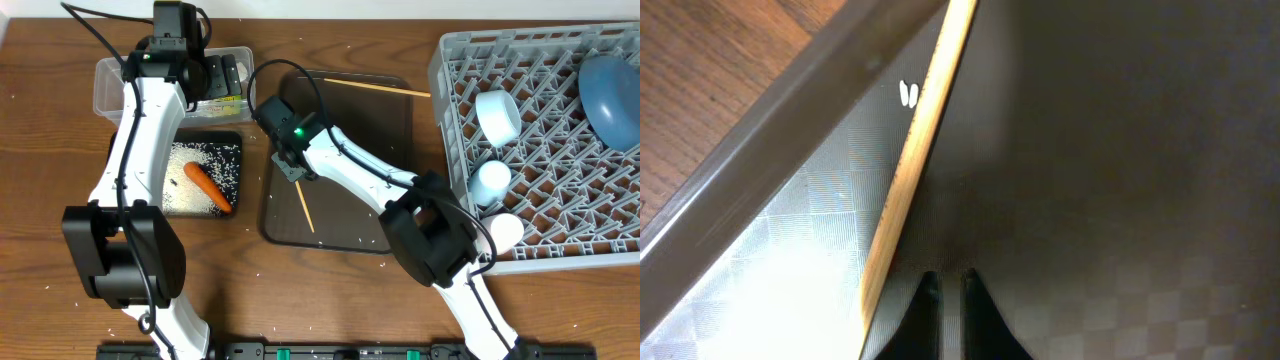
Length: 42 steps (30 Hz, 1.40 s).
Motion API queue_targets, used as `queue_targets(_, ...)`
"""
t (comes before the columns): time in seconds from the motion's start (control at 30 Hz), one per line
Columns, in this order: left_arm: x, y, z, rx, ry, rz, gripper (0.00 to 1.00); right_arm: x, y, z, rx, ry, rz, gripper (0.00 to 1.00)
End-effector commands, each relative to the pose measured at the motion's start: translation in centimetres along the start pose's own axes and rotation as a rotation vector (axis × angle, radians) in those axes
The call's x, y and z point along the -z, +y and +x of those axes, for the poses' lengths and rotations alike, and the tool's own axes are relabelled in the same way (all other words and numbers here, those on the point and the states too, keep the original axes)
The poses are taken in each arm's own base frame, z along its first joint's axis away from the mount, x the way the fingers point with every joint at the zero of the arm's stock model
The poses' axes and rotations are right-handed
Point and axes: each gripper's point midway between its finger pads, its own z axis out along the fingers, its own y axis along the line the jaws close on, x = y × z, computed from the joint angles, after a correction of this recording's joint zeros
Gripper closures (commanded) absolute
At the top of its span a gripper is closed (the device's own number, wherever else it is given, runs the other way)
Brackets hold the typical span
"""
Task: Sort waste into correct bins and load items into the dishwasher rack
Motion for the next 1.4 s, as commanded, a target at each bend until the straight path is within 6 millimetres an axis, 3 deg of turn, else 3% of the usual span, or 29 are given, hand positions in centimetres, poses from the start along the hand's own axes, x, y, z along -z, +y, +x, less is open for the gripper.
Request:
queue_targets(0.0, 0.3, 0.0, 0.0, 0.004, -0.003, 0.001, 0.02, -0.4, 0.2, 0.1, 0.015, 0.005, 0.002, 0.76)
queue_targets(0.07, 0.3, 0.0, 0.0, 0.004, -0.003, 0.000, 0.02, 0.0, 0.5, -0.3, 0.018, -0.003, -0.024, 0.59)
queue_targets(0.13, 0.3, 0.0, 0.0, 0.004, -0.003, 0.001, 0.02, 0.6, 1.4, -0.9, 0.014, -0.016, -0.080, 0.51)
queue_targets(0.27, 0.3, 0.0, 0.0, 0.004, -0.003, 0.001, 0.02, 2.0, 3.8, -2.1, 0.012, -0.041, -0.226, 0.48)
queue_targets(0.47, 0.3, 0.0, 0.0, 0.004, -0.003, 0.001, 0.02, 1.6, 4.1, -1.5, -0.030, -0.020, -0.241, 0.48)
queue_targets(0.77, 0.3, 0.0, 0.0, 0.004, -0.003, 0.001, 0.02, -2.6, 3.9, 0.6, -0.191, 0.071, -0.217, 0.62)
queue_targets(1.03, 0.3, 0.0, 0.0, 0.004, -0.003, 0.001, 0.02, -3.0, 3.2, 0.8, -0.256, 0.085, -0.194, 0.99)
queue_targets(1.23, 0.3, 0.0, 0.0, 0.004, -0.003, 0.001, 0.02, -2.6, 2.9, 0.5, -0.263, 0.086, -0.198, 0.99)
queue_targets(1.37, 0.3, 0.0, 0.0, 0.004, -0.003, 0.001, 0.02, -0.8, 0.7, -0.5, -0.260, 0.094, -0.186, 0.99)
